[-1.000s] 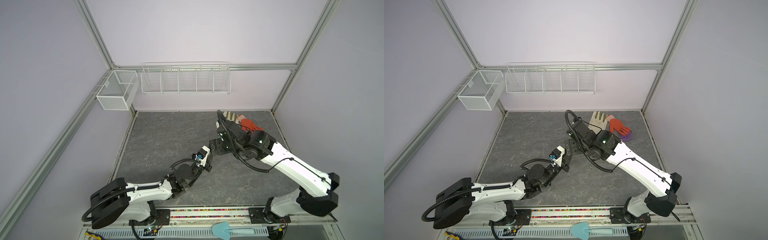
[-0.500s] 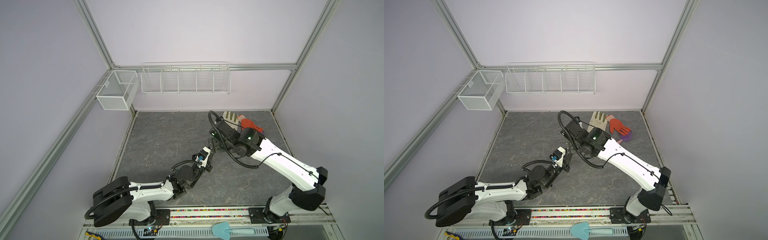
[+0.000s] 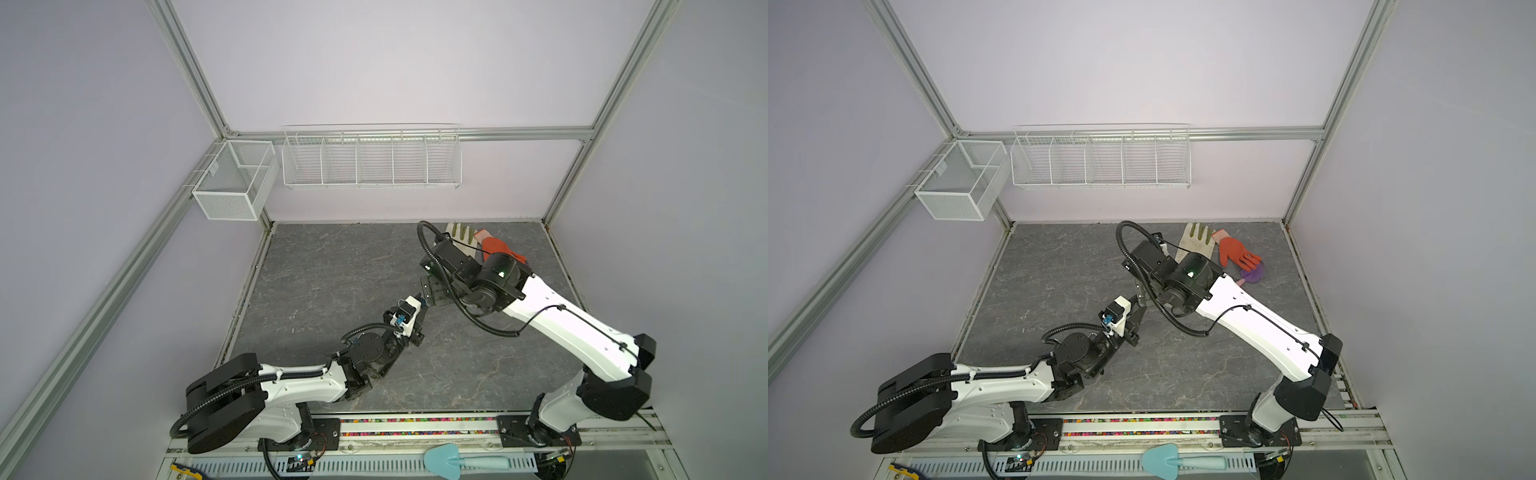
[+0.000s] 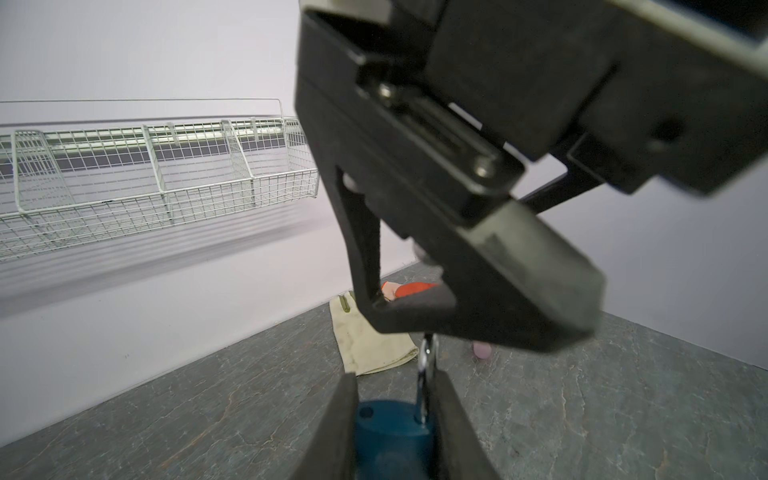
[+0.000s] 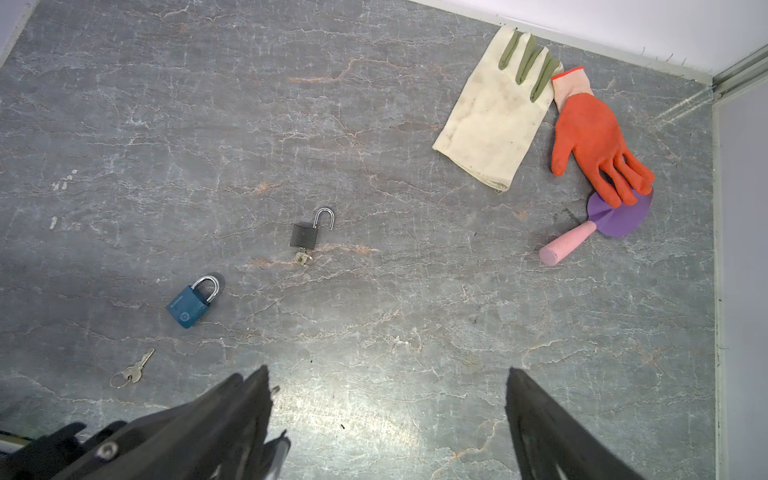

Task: Unlock with the key

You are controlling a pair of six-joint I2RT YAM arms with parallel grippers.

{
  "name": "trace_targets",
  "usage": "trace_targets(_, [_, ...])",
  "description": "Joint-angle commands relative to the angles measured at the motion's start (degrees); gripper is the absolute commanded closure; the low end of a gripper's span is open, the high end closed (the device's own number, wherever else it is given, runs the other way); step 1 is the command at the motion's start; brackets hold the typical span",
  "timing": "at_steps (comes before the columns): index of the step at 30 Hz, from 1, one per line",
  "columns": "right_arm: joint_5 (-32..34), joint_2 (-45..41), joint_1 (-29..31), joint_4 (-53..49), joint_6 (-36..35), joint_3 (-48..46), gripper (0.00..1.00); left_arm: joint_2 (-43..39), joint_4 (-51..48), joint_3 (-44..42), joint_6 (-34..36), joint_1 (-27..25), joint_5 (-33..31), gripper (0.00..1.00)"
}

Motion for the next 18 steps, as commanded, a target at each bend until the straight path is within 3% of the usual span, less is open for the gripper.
trace_targets(1, [-0.9, -2.6, -0.9, -2.5, -2.1, -0.2, 0.11, -0.9, 3.7, -0.6, 0.0, -0.2, 0.8, 1.00])
trace_targets(6, [-6.2, -8.0, -2.3, 3.1, -9.7, -4.1, 0.09, -2.6, -0.2, -0.1, -1.3, -0.2, 4.1, 1.00])
trace_targets(13, [-29.9, -20.2, -6.8, 18.2, -28.2, -13.9, 0.00, -6.4, -6.3, -0.2, -3.5, -0.2, 7.0, 1.00])
trace_targets(18, [-40.3, -23.6, -8.0, 20.8, -40.8, -17.2, 0.11, -8.8, -10.9, 0.0, -2.7, -0.2, 8.2, 1.00])
